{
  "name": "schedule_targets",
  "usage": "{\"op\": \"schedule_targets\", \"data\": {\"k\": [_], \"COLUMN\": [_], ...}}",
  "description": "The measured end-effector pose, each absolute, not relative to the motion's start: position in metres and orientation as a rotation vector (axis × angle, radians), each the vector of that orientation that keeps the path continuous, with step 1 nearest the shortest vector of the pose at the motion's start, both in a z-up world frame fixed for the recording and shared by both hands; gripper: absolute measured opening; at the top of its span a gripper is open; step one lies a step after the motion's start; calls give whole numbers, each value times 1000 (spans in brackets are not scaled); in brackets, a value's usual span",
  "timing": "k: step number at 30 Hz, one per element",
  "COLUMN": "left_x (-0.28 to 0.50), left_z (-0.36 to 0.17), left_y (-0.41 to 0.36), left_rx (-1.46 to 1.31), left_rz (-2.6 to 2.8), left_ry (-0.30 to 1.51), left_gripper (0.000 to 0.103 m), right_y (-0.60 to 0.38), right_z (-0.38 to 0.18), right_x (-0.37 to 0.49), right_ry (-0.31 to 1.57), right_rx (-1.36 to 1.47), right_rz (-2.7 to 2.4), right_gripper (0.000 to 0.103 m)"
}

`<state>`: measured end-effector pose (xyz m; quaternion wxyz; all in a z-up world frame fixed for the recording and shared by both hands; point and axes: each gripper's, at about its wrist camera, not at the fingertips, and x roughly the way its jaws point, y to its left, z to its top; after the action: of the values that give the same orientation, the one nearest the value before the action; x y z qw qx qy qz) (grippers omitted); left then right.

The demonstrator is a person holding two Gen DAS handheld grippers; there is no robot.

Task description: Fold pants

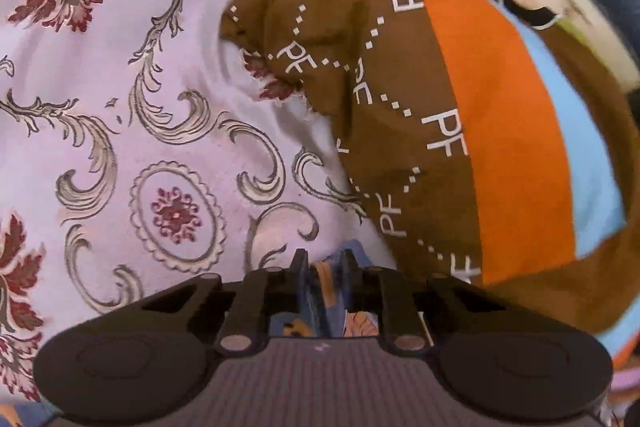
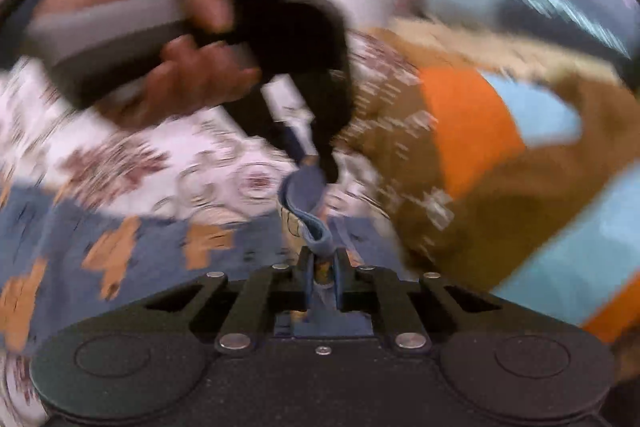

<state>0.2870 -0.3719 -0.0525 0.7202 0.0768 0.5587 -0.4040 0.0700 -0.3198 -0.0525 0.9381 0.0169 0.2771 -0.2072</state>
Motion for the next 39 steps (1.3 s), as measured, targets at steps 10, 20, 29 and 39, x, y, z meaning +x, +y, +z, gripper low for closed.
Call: {"op": "schedule_targets", "data": {"k": [10,20,29,39], "left_x": [275,254,253,260], "left_z": [-78,-29,-25,-30], "left_y": [-397,-312,-99,135], "left_rx": [134,85,142,101], "left_rz": [-824,-835,-713,-628], "left_ry": [1203,973,994,1080], "left_gripper": [64,94,103,94], "right_y": [-356,-321,-318,-317], "right_z": [-68,-53,-68,-89], "right_x": [65,64,80,90], "right_ry": [641,524,686,782], "right_rx": [191,21,26,-71], "right_rz": [-601,-410,-224,-353], "right_gripper": [47,102,102,102]}}
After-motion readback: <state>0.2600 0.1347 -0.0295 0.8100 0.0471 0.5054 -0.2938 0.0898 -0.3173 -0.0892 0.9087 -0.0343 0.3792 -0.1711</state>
